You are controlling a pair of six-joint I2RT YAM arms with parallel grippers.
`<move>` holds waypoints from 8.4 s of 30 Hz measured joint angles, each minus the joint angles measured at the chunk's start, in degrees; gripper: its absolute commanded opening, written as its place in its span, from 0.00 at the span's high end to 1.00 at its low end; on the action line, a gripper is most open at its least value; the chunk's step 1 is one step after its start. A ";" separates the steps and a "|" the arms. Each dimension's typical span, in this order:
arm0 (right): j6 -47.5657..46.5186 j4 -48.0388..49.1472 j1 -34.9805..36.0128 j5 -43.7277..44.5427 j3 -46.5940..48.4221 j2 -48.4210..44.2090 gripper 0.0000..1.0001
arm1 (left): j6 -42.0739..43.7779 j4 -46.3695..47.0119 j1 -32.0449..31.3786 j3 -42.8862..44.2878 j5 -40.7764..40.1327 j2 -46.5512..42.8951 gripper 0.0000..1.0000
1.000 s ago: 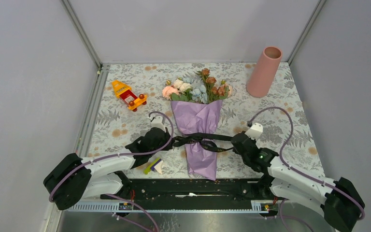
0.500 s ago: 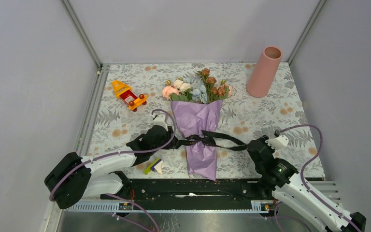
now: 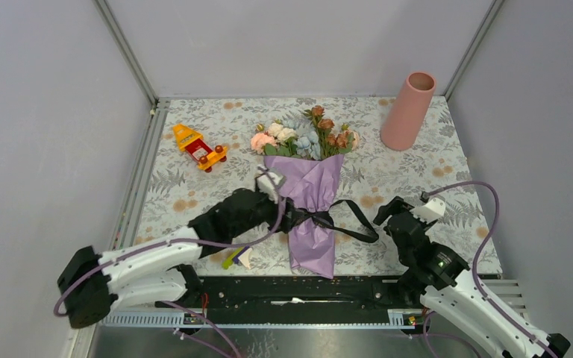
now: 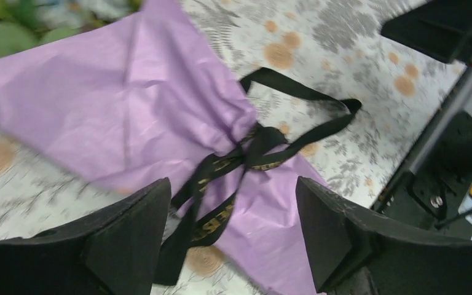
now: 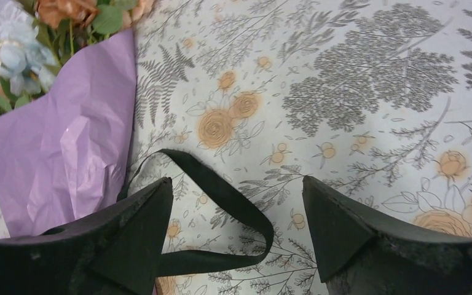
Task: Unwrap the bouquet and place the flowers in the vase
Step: Untie the ribbon from the wrapping paper.
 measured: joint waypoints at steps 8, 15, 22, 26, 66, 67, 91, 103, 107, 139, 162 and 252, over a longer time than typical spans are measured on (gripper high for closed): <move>-6.88 4.72 0.00 -7.21 2.45 9.42 0.16 | 9.75 -0.11 -8.20 12.96 4.11 21.05 0.29; -8.02 5.86 0.00 -10.43 2.56 11.61 0.16 | 13.25 -0.44 -9.70 16.90 0.28 28.85 0.45; -8.52 6.54 0.00 -11.15 2.56 10.82 0.16 | 14.40 -0.44 -10.43 18.29 -3.23 31.65 0.51; -8.90 6.71 0.00 -11.15 2.56 10.56 0.16 | 14.47 -0.44 -10.80 18.29 -3.58 32.65 0.49; -17.05 14.38 -0.04 -23.67 2.86 18.80 0.21 | -2.43 -5.40 2.10 4.79 -12.72 3.32 1.00; -17.92 15.45 -0.07 -25.46 2.86 19.85 0.21 | -3.98 -7.06 4.79 2.93 -12.63 0.83 1.00; -24.11 29.83 0.15 -52.54 4.37 32.20 0.23 | -17.00 -33.55 19.08 -1.01 -15.96 -23.78 0.98; -25.38 30.75 1.09 -54.23 3.15 37.51 0.78 | -12.20 -15.17 19.08 26.99 12.85 -1.77 1.00; -24.98 30.36 2.03 -54.82 2.99 37.07 0.96 | -12.85 -9.66 18.67 31.10 21.09 5.51 1.00; -22.69 21.75 3.89 -45.07 7.91 29.11 0.30 | -4.52 -11.30 26.12 22.80 2.80 13.20 0.12; -30.12 20.31 1.66 -39.93 14.84 42.47 0.35 | 9.94 -6.58 6.69 14.78 22.45 24.87 0.21; 9.11 26.23 5.97 -22.01 10.51 48.15 1.00 | 1.75 2.19 4.33 -4.61 3.37 12.17 1.00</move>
